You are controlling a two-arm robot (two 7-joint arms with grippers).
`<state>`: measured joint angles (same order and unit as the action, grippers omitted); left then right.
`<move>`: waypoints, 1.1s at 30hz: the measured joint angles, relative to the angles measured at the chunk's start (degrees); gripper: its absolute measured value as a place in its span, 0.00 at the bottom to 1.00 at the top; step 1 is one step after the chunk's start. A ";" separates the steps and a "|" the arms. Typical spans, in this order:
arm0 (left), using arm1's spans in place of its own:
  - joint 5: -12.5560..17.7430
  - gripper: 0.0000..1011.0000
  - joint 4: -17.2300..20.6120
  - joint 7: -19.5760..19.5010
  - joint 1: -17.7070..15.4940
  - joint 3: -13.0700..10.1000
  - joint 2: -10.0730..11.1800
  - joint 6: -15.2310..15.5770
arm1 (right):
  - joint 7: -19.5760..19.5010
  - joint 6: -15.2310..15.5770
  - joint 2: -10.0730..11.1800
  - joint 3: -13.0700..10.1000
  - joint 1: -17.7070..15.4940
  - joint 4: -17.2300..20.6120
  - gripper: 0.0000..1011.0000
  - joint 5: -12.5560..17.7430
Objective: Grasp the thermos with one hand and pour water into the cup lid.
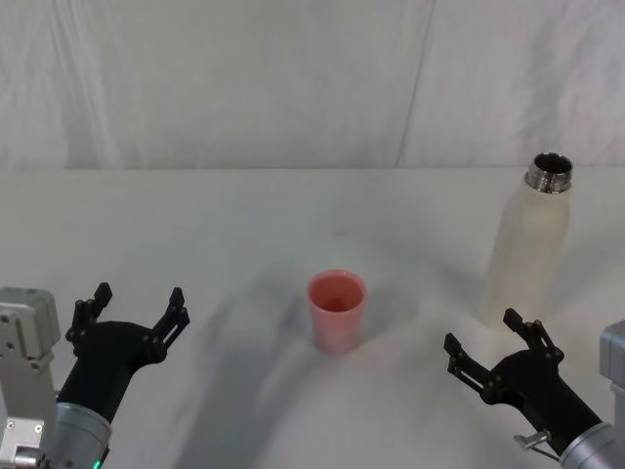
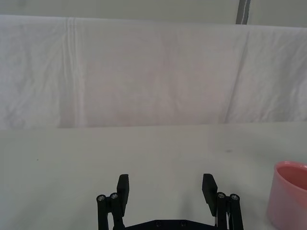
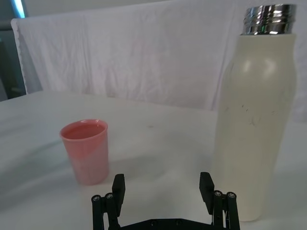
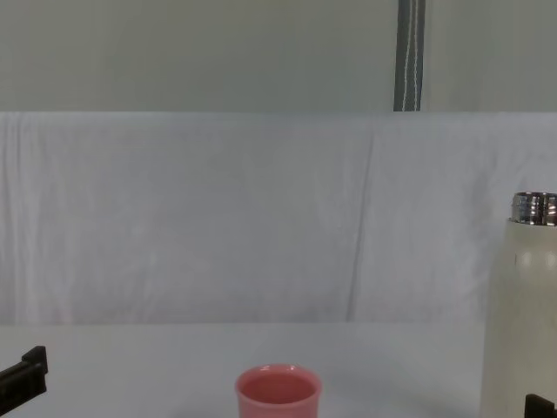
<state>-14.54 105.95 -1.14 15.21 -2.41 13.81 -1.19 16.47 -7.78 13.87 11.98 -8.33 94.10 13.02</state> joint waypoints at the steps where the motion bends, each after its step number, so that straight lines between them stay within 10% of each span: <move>1: 0.00 0.99 0.00 0.00 0.00 0.00 0.00 0.00 | 0.01 0.11 0.07 0.16 0.08 -0.13 0.99 -0.01; 33: 0.00 0.99 0.00 0.00 0.00 0.00 0.00 0.00 | -0.18 0.23 0.28 1.19 0.28 -0.84 0.99 0.30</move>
<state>-14.54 105.95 -1.14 15.21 -2.41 13.81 -1.19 16.30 -7.55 14.14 13.17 -8.05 93.26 13.32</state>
